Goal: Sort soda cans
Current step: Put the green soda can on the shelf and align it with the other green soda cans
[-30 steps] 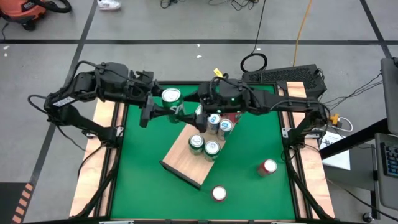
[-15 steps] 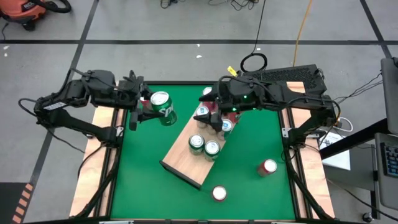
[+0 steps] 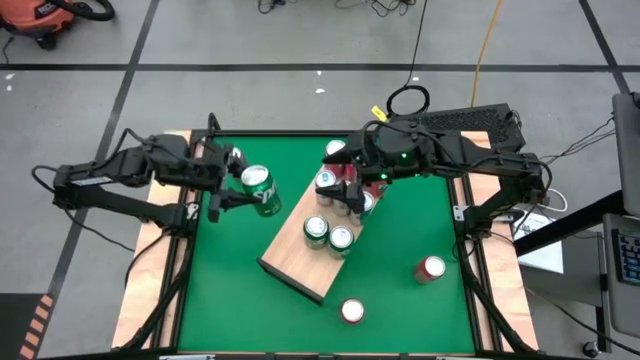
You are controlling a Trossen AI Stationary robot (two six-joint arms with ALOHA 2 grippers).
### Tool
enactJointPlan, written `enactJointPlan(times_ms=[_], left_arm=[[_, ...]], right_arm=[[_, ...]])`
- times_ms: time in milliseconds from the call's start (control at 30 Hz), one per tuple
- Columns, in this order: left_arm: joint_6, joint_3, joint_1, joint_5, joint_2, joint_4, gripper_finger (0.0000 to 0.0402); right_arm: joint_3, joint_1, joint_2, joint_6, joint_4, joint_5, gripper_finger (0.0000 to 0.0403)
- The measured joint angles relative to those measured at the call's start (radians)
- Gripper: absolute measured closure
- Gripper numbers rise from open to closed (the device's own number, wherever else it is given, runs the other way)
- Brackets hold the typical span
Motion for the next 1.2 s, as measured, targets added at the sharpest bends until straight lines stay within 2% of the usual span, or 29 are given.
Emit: enactJointPlan(times_ms=[267, 500, 767, 1200], left_arm=[[0.125, -0.048, 0.000, 0.027, 0.023, -0.092, 0.0125], [0.247, -0.048, 0.000, 0.028, 0.059, -0.092, 0.0119], [0.286, -0.175, 0.000, 0.053, 0.057, 0.057, 0.0118], [0.291, -0.262, -0.003, 0.098, 0.101, 0.144, 0.0116]], right_arm=[[0.000, 0.000, 0.000, 0.005, 0.000, -0.003, 0.0009], [0.000, 0.012, 0.000, 0.018, 0.001, -0.004, 0.0009], [0.000, 0.046, 0.000, 0.049, 0.000, -0.004, 0.0009], [0.000, 0.055, 0.000, 0.072, 0.002, -0.004, 0.0009]])
